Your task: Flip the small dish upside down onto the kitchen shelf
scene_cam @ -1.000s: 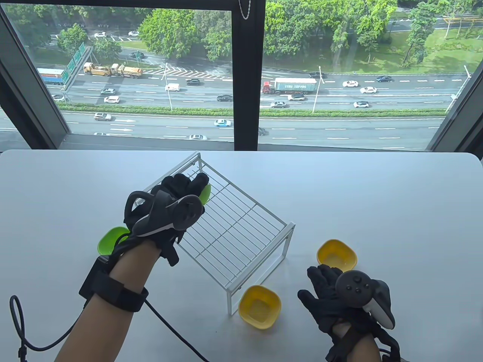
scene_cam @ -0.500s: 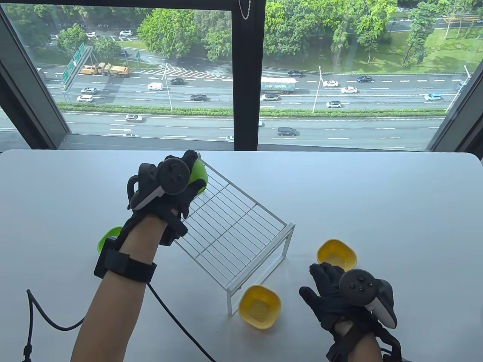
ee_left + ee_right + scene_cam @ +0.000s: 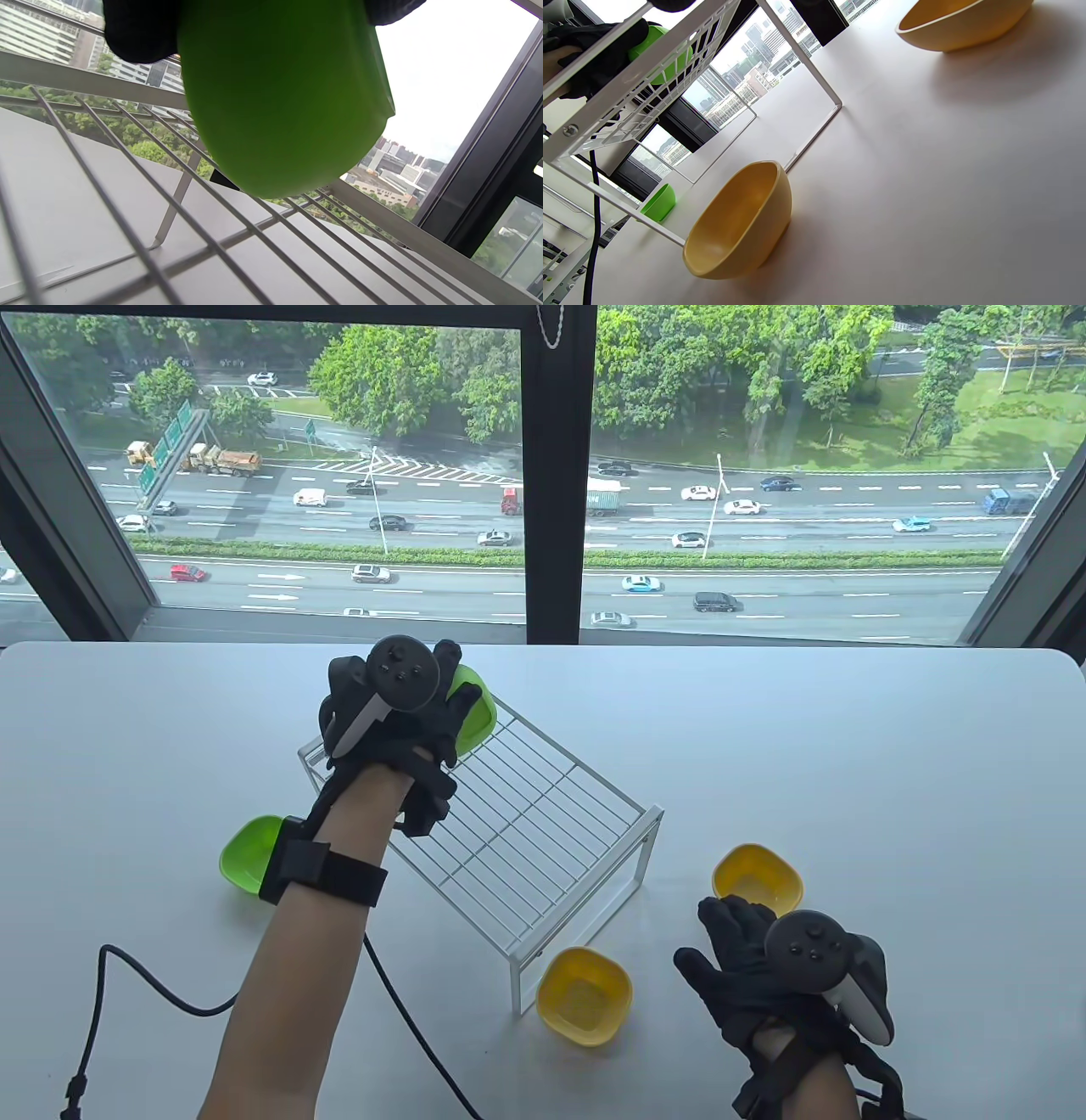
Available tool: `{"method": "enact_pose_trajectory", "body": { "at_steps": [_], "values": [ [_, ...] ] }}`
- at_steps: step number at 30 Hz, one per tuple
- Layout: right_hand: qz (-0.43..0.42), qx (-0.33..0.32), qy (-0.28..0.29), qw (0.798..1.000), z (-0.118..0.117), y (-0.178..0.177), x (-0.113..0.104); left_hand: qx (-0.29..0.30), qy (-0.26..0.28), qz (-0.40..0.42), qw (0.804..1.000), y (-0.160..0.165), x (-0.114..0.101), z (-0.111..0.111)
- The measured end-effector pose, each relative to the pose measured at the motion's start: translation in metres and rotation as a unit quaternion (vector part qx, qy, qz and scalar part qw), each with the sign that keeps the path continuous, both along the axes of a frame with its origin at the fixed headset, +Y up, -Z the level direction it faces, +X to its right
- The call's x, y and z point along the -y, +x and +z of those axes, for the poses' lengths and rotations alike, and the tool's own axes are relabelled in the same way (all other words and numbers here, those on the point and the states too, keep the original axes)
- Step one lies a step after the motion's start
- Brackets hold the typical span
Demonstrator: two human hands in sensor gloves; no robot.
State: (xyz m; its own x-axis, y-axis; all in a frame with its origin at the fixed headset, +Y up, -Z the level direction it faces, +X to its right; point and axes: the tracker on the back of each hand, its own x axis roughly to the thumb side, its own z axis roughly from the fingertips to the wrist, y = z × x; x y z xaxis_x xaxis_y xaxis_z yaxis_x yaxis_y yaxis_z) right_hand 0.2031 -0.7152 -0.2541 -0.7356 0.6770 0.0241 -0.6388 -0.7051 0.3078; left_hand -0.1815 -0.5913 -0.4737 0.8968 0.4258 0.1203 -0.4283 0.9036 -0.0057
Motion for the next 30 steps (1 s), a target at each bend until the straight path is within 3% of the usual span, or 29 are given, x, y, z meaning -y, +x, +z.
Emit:
{"method": "enact_pose_trajectory", "body": {
  "at_steps": [5,10,13,30],
  "values": [
    [0.003,-0.006,0.004,1.000,0.000,0.000,-0.001,-0.021,-0.029,0.005,0.999,0.002,0.008,-0.014],
    [0.002,-0.008,0.004,1.000,0.000,-0.001,-0.001,-0.060,-0.057,0.060,0.995,-0.008,0.019,-0.029],
    [0.004,-0.010,0.000,1.000,0.000,-0.001,-0.001,-0.086,-0.051,0.025,0.995,-0.010,0.022,-0.034],
    [0.001,-0.020,-0.002,1.000,0.002,-0.002,-0.001,-0.138,-0.072,-0.017,0.988,0.005,0.025,-0.033]
  ]
}}
